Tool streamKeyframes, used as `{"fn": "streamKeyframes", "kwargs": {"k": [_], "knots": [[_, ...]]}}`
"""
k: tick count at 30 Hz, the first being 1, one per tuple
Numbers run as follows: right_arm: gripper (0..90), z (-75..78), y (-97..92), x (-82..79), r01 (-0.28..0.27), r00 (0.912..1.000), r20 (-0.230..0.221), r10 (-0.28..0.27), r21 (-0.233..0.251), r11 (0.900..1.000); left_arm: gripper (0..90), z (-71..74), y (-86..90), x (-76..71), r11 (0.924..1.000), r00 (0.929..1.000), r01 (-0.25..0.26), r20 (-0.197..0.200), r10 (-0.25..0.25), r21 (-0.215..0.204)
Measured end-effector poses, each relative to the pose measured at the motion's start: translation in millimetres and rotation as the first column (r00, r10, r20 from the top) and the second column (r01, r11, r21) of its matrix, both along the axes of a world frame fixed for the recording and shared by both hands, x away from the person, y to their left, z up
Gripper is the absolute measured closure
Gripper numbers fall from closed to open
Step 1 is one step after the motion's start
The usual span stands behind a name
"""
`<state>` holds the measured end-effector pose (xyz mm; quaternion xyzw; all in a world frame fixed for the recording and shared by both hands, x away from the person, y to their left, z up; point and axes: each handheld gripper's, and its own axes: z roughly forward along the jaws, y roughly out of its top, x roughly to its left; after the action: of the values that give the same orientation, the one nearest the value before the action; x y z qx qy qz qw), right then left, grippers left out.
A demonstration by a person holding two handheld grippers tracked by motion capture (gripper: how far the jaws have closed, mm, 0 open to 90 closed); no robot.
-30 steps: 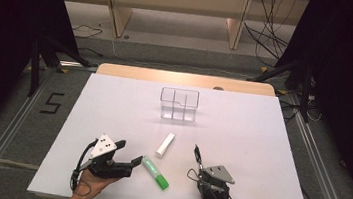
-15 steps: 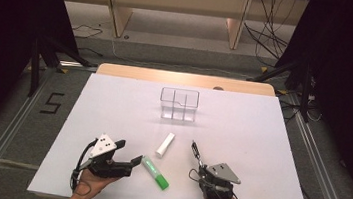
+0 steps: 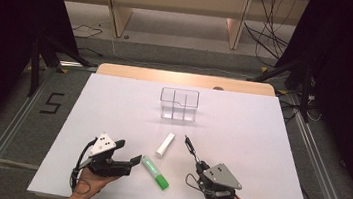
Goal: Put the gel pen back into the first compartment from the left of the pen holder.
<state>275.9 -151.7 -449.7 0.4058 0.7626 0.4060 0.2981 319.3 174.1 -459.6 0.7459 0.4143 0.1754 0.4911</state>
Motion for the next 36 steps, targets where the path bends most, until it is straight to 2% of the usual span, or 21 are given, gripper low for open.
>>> {"fn": "streamKeyframes", "kwargs": {"k": [3, 6, 13, 17, 23, 26, 29, 34, 36], "knots": [[80.3, 2.5, 2.0, -2.8, -0.027, 0.9990, 0.036, 0.028, -0.031, 0.9991, 18.2, -0.2, 0.0, 0.4, 1.0000, 1.0000, -0.002, -0.002, 0.002, 0.001], [80.3, 3.9, 3.6, -4.7, -0.042, 0.9973, 0.058, 0.045, -0.043, 0.9982, 18.1, -0.4, 0.2, 0.8, 1.0000, 1.0000, -0.004, -0.008, 0.004, -0.009], [80.4, 6.6, 8.0, -4.8, -0.067, 0.9936, 0.090, 0.068, -0.009, 0.9977, 18.1, 0.8, -1.4, 1.0, 0.9993, 0.9996, 0.007, -0.027, -0.008, -0.037], [80.4, 9.4, 10.2, -4.2, -0.078, 0.9913, 0.108, 0.075, 0.020, 0.9968, 18.1, 3.1, -4.2, 0.9, 0.9963, 0.9985, 0.015, -0.050, -0.020, -0.085], [80.3, 13.5, 15.4, -3.6, -0.100, 0.9865, 0.136, 0.092, 0.059, 0.9932, 18.2, 8.4, -14.4, 1.3, 0.9858, 0.9947, 0.043, -0.086, -0.058, -0.163], [80.4, 14.9, 17.0, -3.1, -0.111, 0.9837, 0.150, 0.099, 0.075, 0.9909, 18.2, 11.6, -19.9, 2.5, 0.9743, 0.9907, 0.057, -0.108, -0.082, -0.218], [80.3, 16.6, 18.3, -2.9, -0.119, 0.9818, 0.160, 0.103, 0.089, 0.9889, 18.2, 14.5, -25.7, 4.1, 0.9591, 0.9855, 0.067, -0.132, -0.106, -0.275], [80.3, 18.3, 20.8, -3.1, -0.132, 0.9792, 0.169, 0.111, 0.113, 0.9848, 18.4, 20.0, -34.3, 9.3, 0.9260, 0.9741, 0.078, -0.169, -0.150, -0.369], [80.3, 18.7, 21.3, -3.2, -0.138, 0.9785, 0.170, 0.116, 0.123, 0.9828, 18.6, 21.9, -38.8, 11.7, 0.9084, 0.9673, 0.085, -0.184, -0.174, -0.409]]}}
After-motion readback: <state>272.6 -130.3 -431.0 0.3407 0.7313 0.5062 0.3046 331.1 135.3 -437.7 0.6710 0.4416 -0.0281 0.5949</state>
